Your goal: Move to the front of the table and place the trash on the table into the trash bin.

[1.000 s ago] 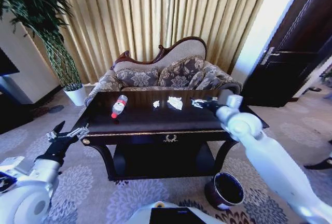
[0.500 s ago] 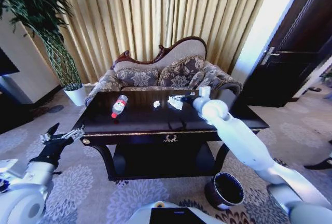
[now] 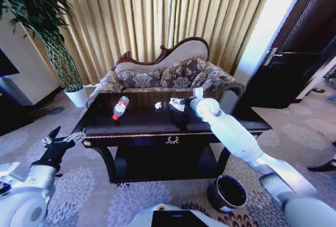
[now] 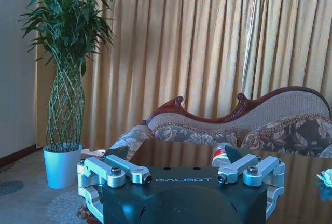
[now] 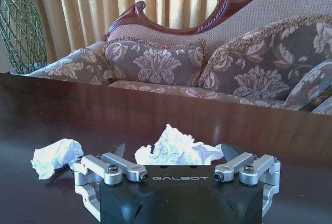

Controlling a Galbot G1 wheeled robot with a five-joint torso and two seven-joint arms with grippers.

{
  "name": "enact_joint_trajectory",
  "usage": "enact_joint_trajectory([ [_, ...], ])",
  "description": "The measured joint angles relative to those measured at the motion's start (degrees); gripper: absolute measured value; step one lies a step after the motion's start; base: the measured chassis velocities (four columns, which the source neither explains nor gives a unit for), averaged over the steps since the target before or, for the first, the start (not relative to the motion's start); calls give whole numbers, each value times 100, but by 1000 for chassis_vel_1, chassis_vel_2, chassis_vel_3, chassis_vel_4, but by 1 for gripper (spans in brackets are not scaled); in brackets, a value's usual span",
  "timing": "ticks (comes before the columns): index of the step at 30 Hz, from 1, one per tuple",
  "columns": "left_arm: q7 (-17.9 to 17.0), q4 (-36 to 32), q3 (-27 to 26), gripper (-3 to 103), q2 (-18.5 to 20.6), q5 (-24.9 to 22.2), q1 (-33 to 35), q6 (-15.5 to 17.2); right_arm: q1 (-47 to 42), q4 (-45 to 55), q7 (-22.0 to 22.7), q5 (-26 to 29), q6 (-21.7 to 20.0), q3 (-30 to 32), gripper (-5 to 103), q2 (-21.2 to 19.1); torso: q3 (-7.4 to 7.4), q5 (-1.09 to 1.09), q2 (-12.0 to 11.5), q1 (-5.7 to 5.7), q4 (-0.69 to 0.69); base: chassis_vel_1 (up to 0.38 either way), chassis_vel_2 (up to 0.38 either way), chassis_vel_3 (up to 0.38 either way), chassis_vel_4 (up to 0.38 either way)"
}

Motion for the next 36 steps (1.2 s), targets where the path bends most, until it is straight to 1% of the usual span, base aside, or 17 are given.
enact_joint_trajectory([
  [3,10,0,-53,100,9,-3,1,-4,16,-165,1,-28,0,-25,100,128,0,0,0,0,0,0,0,0,0],
  [10,24,0,-49,100,12,-12,-7,-11,-37,-312,-12,-115,2,-30,100,221,0,0,0,0,-1,0,0,0,0],
  [20,26,0,3,100,9,-19,-34,-14,-110,-417,-38,-165,12,-13,100,241,0,0,0,0,-1,0,0,0,0],
  [21,25,0,3,100,9,-20,-34,-14,-111,-414,-39,-165,14,-7,103,238,0,0,0,0,-2,0,0,0,0],
  [23,26,0,3,100,9,-20,-34,-14,-111,-408,-40,-166,16,-4,103,237,0,0,1,0,-1,0,0,0,0],
  [24,25,0,3,100,9,-21,-34,-14,-112,-404,-41,-167,17,-1,99,235,0,0,1,-1,-1,0,0,0,0],
  [25,26,0,4,100,11,-21,-34,-15,-116,-396,-42,-171,19,1,99,232,0,0,1,-1,-1,0,0,0,0],
  [26,27,0,7,100,11,-22,-35,-15,-122,-396,-42,-173,20,4,89,229,0,0,1,-1,-1,0,0,0,0],
  [27,27,0,7,100,11,-22,-35,-15,-122,-396,-42,-173,20,4,89,229,0,0,1,-1,-1,0,0,0,0],
  [30,35,0,6,100,12,-23,-32,-16,-156,-395,-45,-190,23,14,72,220,0,0,1,-1,-1,0,0,0,0],
  [31,35,0,6,100,12,-23,-32,-16,-156,-395,-45,-190,23,14,72,220,0,0,1,-1,-1,0,0,0,0],
  [32,40,0,-2,100,15,-23,-27,-17,-174,-395,-46,-204,26,16,66,216,0,0,1,-1,-1,0,0,0,0],
  [33,43,0,-11,100,19,-24,-25,-19,-185,-391,-47,-211,29,21,66,214,0,0,1,-1,-1,0,0,0,0],
  [35,45,0,-28,100,29,-26,-26,-22,-207,-372,-49,-237,34,35,56,210,0,0,1,-1,-1,0,0,0,0],
  [36,45,0,-28,100,29,-26,-26,-22,-207,-372,-49,-237,34,35,56,210,0,0,1,-1,-1,0,0,0,0],
])
